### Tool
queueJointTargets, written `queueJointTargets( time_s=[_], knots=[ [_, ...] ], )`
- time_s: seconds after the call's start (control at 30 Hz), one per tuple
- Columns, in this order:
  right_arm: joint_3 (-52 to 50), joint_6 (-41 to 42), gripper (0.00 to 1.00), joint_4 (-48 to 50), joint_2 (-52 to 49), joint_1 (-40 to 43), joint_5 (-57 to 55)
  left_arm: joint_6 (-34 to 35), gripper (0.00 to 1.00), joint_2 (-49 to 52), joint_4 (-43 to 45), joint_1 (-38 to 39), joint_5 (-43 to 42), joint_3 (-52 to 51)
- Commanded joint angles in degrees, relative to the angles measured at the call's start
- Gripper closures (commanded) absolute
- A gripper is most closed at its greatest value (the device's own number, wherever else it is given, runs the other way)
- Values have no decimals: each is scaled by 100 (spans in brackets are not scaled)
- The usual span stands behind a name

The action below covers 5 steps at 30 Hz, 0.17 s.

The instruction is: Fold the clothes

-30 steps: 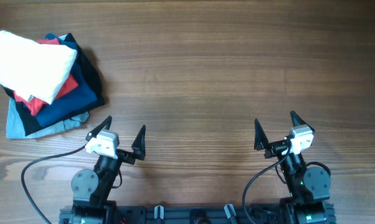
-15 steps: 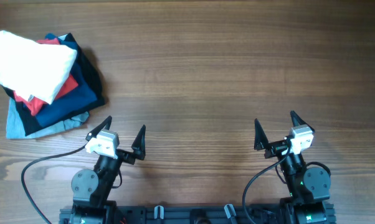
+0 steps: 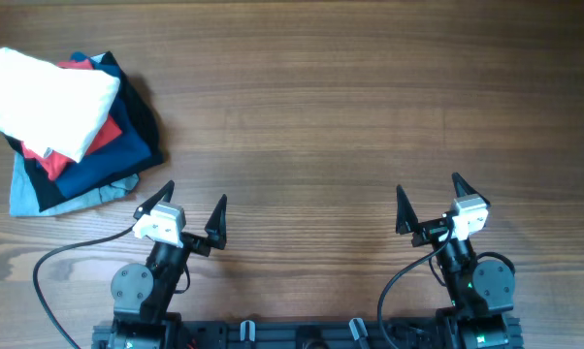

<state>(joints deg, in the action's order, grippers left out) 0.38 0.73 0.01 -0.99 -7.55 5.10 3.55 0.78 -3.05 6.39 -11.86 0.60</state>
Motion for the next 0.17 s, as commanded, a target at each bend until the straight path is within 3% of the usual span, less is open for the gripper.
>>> queueJointTargets(
  time_s=[0.0,0.13],
  knots=[
    [-9,-59,0,20,57,7,-35,-11,0,-61,-28,37,55,-26],
    [-9,-59,0,22,57,7,-35,-11,0,-61,-28,37,55,-26]
  ],
)
